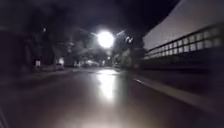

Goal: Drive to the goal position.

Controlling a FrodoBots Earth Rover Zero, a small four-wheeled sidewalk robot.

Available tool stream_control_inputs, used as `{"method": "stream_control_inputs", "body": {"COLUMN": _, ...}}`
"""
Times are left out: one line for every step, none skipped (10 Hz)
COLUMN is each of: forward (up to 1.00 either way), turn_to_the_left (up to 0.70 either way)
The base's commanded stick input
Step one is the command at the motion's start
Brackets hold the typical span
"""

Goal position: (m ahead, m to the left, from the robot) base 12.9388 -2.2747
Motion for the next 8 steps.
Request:
{"method": "stream_control_inputs", "body": {"forward": 0.7, "turn_to_the_left": 0.0}}
{"method": "stream_control_inputs", "body": {"forward": 0.7, "turn_to_the_left": 0.0}}
{"method": "stream_control_inputs", "body": {"forward": 0.7, "turn_to_the_left": 0.0}}
{"method": "stream_control_inputs", "body": {"forward": 0.7, "turn_to_the_left": 0.0}}
{"method": "stream_control_inputs", "body": {"forward": 0.7, "turn_to_the_left": 0.0}}
{"method": "stream_control_inputs", "body": {"forward": 0.7, "turn_to_the_left": 0.0}}
{"method": "stream_control_inputs", "body": {"forward": 0.7, "turn_to_the_left": 0.0}}
{"method": "stream_control_inputs", "body": {"forward": 0.7, "turn_to_the_left": 0.0}}
